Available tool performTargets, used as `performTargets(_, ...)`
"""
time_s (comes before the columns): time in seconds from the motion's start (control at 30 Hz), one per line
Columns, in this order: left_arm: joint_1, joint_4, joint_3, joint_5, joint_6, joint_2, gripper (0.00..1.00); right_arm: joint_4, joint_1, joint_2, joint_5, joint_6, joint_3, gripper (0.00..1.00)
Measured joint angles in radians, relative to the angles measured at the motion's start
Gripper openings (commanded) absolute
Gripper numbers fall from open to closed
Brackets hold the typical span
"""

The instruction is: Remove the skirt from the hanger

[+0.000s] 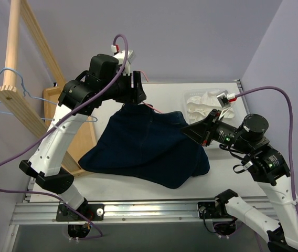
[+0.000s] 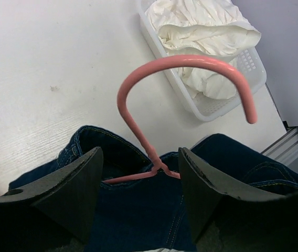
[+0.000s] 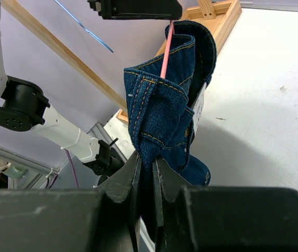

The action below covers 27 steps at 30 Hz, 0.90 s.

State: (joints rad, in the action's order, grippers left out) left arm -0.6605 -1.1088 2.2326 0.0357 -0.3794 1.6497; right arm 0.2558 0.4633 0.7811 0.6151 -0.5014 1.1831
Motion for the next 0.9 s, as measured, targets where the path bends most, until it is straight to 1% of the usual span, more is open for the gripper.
performTargets(0.23, 0.022, 0.055, -0.027, 0.034, -0.032, -0.006, 0.65, -0.006, 0.0, -0.002, 0.0, -0.023, 0.001, 0.0)
performTargets(0.3, 0.033, 0.085, -0.046, 0.057, -0.046, -0.013, 0.6, -0.007, 0.0, -0.002, 0.0, -0.028, 0.001, 0.0)
performTargets(0.53, 0.066, 0.14, -0.081, 0.132, -0.077, -0.017, 0.52, -0.008, 0.0, -0.002, -0.001, -0.034, 0.016, 0.0)
performTargets(0.8, 0.066, 0.177, -0.116, 0.17, -0.097, -0.019, 0.53, -0.009, 0.0, -0.002, -0.01, -0.034, 0.023, 0.0)
performTargets(0.87, 0.065, 0.187, -0.148, 0.177, -0.106, -0.029, 0.52, -0.009, 0.0, -0.002, -0.014, -0.034, 0.023, 0.0)
performTargets(0.9, 0.065, 0.188, -0.161, 0.18, -0.111, -0.033, 0.5, -0.009, 0.0, -0.002, -0.016, -0.034, 0.023, 0.0)
